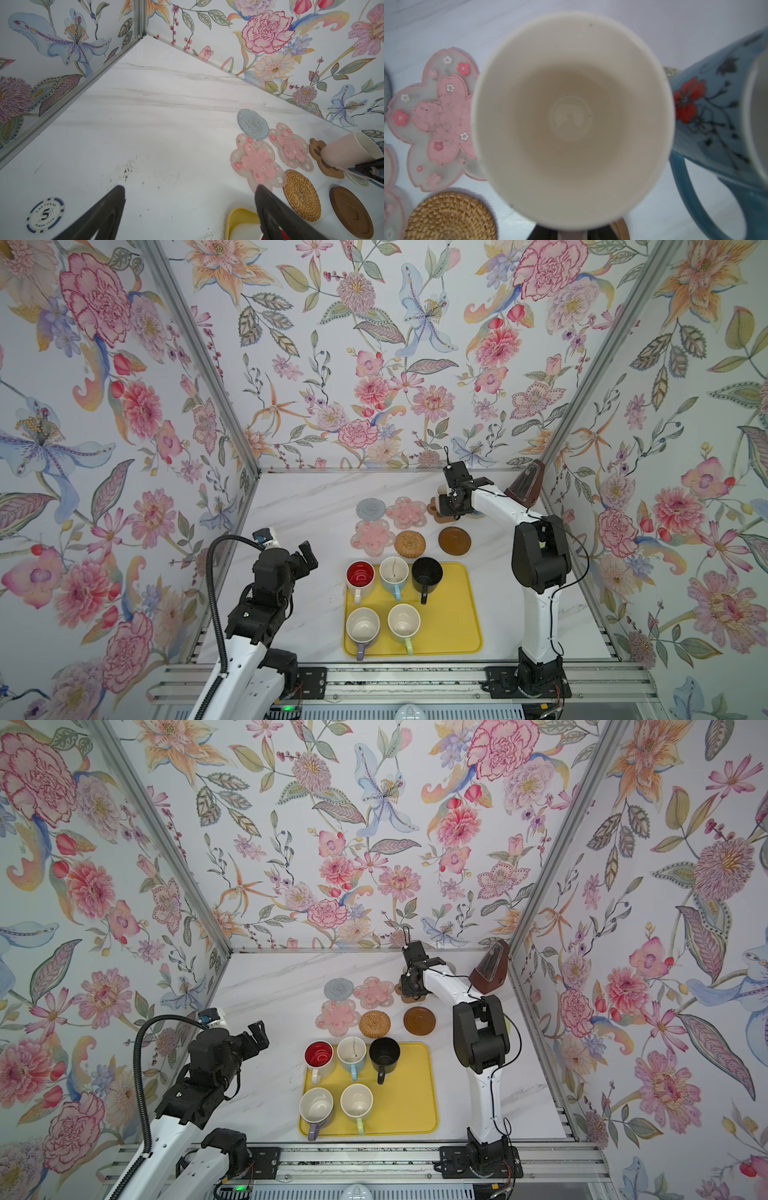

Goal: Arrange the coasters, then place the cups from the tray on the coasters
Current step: 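Lower the pink mug onto the cork paw coaster, open right gripper, raise, then move the left gripper down to the purple mug on the tray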

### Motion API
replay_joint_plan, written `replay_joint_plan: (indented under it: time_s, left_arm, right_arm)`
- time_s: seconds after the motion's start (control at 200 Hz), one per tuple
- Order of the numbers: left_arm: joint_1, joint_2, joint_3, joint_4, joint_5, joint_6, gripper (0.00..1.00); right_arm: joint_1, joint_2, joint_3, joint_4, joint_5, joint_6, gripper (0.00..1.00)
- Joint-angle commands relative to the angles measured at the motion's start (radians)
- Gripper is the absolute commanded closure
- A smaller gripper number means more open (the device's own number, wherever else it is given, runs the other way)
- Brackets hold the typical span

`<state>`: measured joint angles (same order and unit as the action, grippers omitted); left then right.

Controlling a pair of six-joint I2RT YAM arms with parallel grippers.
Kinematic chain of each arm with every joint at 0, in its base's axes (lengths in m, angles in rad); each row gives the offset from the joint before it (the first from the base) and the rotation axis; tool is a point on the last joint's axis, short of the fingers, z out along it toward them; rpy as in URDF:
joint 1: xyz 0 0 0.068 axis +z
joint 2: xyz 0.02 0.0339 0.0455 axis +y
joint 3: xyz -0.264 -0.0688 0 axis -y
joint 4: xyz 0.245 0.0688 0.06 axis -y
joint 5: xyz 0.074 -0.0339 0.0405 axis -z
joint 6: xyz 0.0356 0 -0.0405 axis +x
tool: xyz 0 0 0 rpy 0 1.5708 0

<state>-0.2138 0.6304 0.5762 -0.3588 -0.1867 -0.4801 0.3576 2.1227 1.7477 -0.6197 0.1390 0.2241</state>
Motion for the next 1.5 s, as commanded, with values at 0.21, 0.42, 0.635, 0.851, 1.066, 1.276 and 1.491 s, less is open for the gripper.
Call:
replay_joint_plan:
  time_s: [0.21, 0.42, 0.635, 0.851, 1.066, 1.276, 1.491]
  left_arm:
    - [0.011, 0.007, 0.011, -0.044, -0.021, -0.009, 0.01]
    - [0.01, 0.005, 0.015, -0.05, -0.017, -0.012, 0.01]
    - [0.01, 0.008, 0.015, -0.05, 0.005, -0.011, 0.01]
    - [0.01, 0.008, 0.012, -0.052, 0.033, -0.021, 0.01]
    - [0.01, 0.047, 0.051, -0.098, 0.191, -0.02, 0.06]
    - [-0.045, 0.057, 0.09, -0.183, 0.319, -0.041, 0.11]
    - [-0.262, -0.027, 0.137, -0.37, 0.248, -0.126, 0.12]
  right_arm:
    - [0.001, -0.09, 0.005, 0.022, -0.007, 0.027, 0.48]
    - [0.011, -0.282, -0.126, 0.097, 0.005, 0.054, 0.16]
    - [0.031, -0.615, -0.45, 0.235, 0.045, 0.077, 0.01]
    - [0.03, -0.952, -0.802, 0.36, 0.079, 0.158, 0.01]
    - [0.033, -1.015, -0.858, 0.339, 0.106, 0.183, 0.01]
    - [0.036, -0.966, -0.838, 0.351, 0.087, 0.198, 0.01]
    - [0.038, -0.941, -0.841, 0.357, 0.078, 0.209, 0.01]
